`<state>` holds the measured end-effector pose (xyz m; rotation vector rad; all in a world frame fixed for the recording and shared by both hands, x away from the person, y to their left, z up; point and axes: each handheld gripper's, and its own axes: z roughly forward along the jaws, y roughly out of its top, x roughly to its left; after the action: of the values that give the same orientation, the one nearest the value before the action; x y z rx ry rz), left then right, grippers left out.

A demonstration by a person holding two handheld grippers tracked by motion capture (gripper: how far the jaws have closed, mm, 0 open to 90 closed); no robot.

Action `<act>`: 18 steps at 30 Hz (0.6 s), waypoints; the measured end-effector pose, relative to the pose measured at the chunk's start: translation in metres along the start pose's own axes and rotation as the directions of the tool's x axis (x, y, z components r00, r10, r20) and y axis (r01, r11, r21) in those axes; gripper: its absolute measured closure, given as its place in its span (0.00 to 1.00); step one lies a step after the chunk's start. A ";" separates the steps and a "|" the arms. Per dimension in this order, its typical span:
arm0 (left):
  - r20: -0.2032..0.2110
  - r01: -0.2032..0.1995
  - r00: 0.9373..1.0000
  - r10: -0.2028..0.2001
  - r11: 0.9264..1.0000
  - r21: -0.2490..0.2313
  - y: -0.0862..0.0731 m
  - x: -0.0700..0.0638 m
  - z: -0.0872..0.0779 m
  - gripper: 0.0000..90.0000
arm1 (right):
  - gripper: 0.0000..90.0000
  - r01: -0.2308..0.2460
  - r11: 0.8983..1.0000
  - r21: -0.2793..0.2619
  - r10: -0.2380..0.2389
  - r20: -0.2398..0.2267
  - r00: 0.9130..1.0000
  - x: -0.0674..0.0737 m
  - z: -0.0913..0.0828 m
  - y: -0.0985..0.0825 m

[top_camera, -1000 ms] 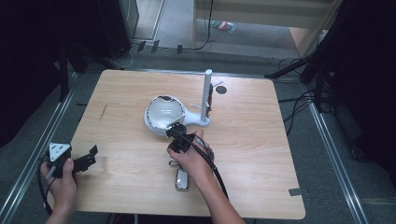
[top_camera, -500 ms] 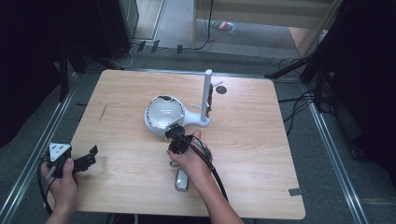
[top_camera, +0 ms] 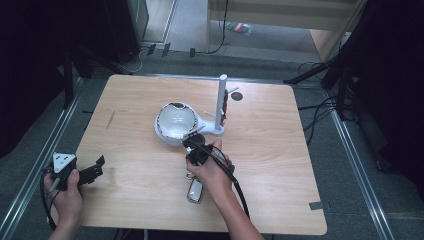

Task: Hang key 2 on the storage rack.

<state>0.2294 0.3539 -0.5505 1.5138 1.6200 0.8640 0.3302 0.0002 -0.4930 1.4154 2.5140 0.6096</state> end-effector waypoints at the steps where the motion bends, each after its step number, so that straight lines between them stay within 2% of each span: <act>1: 0.000 0.000 1.000 0.000 1.000 0.000 0.000 0.000 0.000 0.07 | 0.86 -0.002 1.000 -0.021 0.002 0.005 1.000 -0.002 -0.004 -0.001; 4: -0.001 0.000 1.000 0.000 1.000 0.000 0.000 0.000 0.000 0.07 | 0.86 -0.004 0.996 -0.089 0.005 0.009 1.000 -0.009 -0.016 -0.005; 7: -0.002 -0.002 1.000 0.002 1.000 -0.001 0.000 0.000 0.000 0.07 | 0.86 -0.008 0.988 -0.157 0.009 0.003 1.000 -0.016 -0.027 -0.008; 10: -0.003 -0.002 1.000 0.002 1.000 0.001 0.000 0.000 0.000 0.07 | 0.86 -0.020 0.979 -0.202 0.020 -0.002 1.000 -0.022 -0.036 -0.011; 18: -0.004 -0.002 1.000 0.002 1.000 0.000 0.000 -0.001 0.000 0.08 | 0.86 -0.008 0.954 -0.301 0.007 -0.005 1.000 -0.032 -0.053 -0.015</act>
<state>0.2296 0.3533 -0.5506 1.5151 1.6212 0.8691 0.3162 -0.0475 -0.4536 1.3116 2.2952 0.9510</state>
